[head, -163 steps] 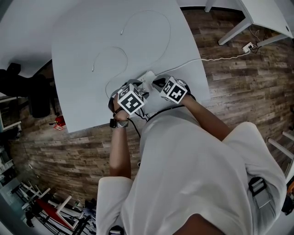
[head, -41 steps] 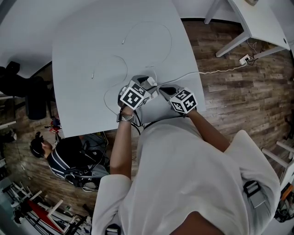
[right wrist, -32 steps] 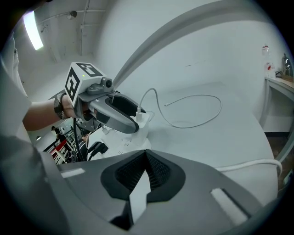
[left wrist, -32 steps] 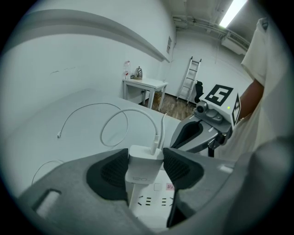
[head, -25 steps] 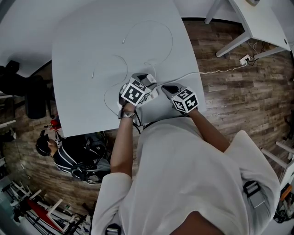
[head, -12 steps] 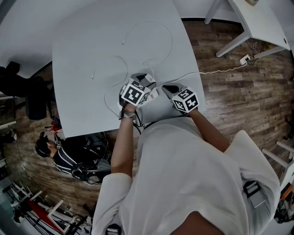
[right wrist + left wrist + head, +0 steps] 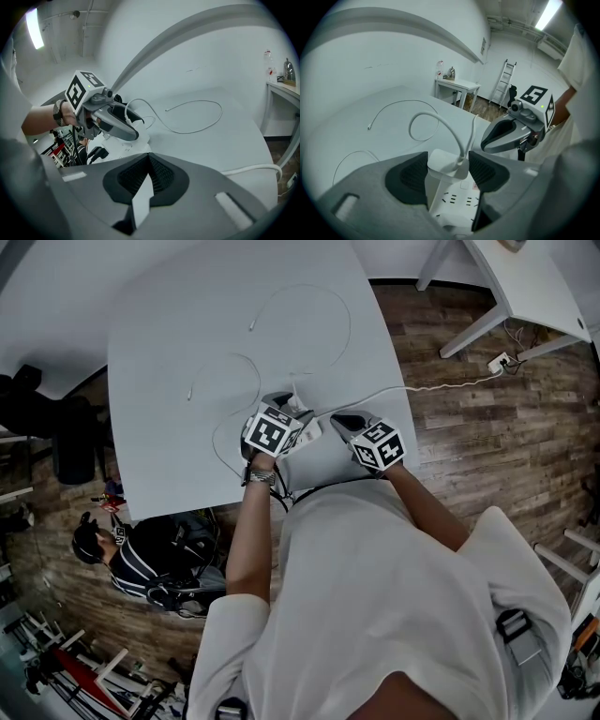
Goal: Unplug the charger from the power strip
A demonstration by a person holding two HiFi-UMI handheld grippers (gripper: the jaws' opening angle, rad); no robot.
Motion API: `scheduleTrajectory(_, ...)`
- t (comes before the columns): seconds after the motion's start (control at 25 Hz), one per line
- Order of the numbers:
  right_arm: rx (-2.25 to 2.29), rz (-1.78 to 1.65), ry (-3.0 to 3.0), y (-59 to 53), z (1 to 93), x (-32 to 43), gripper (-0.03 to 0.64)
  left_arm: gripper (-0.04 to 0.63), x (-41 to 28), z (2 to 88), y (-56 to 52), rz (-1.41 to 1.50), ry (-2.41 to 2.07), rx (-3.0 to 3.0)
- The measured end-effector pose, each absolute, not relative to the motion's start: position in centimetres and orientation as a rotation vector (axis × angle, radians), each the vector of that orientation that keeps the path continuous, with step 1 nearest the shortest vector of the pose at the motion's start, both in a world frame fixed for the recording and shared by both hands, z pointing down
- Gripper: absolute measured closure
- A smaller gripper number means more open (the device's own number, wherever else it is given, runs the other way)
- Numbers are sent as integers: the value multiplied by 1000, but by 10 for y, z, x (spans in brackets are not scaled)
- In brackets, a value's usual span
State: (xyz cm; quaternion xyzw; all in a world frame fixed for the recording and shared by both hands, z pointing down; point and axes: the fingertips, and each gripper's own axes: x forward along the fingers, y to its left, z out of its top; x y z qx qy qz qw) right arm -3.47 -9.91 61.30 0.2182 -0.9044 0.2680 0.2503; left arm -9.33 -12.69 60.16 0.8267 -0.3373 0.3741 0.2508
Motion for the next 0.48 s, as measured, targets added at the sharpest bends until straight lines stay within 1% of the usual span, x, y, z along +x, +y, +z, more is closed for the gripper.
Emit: scheduleTrajectory(0.48, 576, 710, -2469, -89, 608, -37, 614, 324, -110, 604, -114, 989, -978, 2210)
